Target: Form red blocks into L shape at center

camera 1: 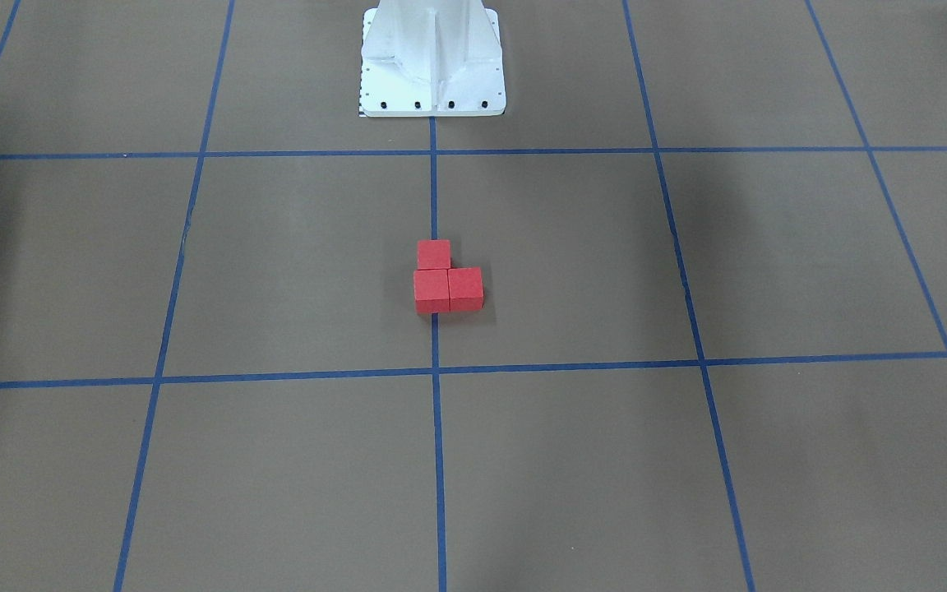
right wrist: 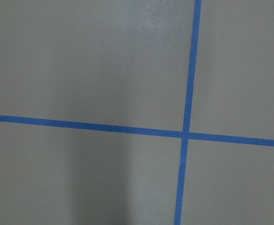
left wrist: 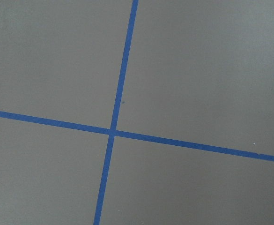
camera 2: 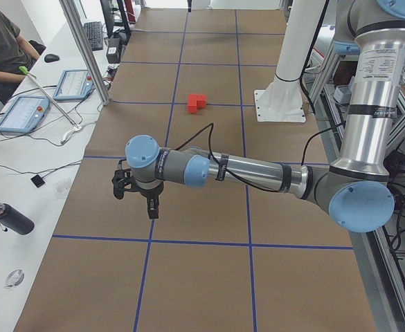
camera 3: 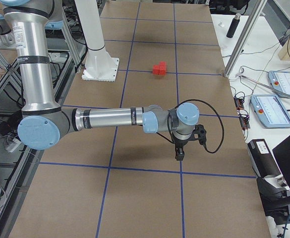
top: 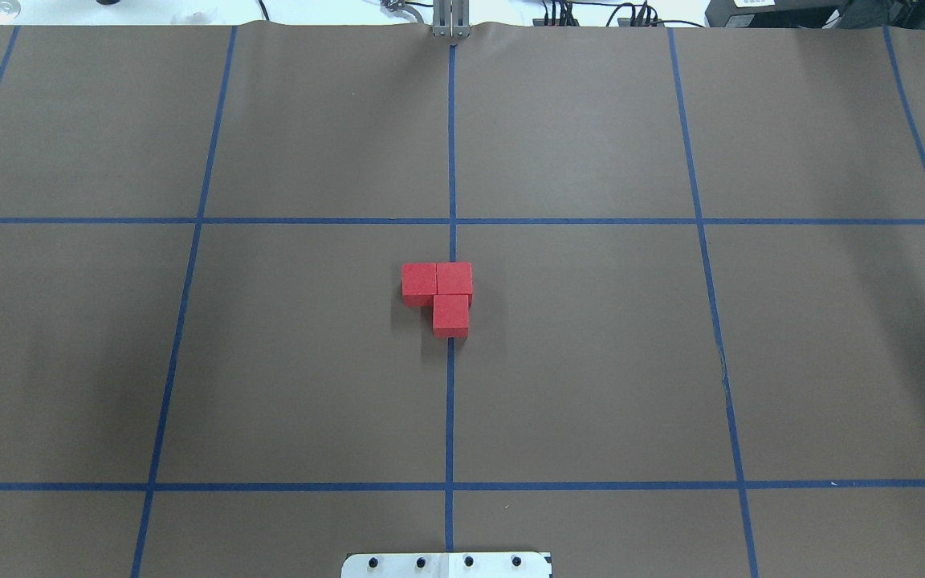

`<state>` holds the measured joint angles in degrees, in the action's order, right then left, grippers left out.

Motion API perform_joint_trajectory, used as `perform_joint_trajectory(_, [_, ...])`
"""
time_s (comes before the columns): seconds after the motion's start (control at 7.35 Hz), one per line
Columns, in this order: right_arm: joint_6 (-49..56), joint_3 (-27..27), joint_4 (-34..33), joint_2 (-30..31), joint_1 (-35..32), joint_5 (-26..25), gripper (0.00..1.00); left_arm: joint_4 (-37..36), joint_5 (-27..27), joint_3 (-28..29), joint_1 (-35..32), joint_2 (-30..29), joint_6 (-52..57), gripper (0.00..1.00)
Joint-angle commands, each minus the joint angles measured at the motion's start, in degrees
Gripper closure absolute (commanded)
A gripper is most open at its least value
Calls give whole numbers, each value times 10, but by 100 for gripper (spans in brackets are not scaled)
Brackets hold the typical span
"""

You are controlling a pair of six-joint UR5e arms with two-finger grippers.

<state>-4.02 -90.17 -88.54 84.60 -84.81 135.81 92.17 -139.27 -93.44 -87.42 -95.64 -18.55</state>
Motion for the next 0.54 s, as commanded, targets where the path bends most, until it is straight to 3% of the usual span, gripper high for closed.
perform_joint_trajectory(0.0, [0, -5, 0, 7, 0, 31, 1, 1, 3, -7, 0, -1, 0, 0])
perform_joint_trajectory(0.41, [1, -9, 3, 5, 0, 29, 1, 3, 3, -3, 1, 8, 0, 0])
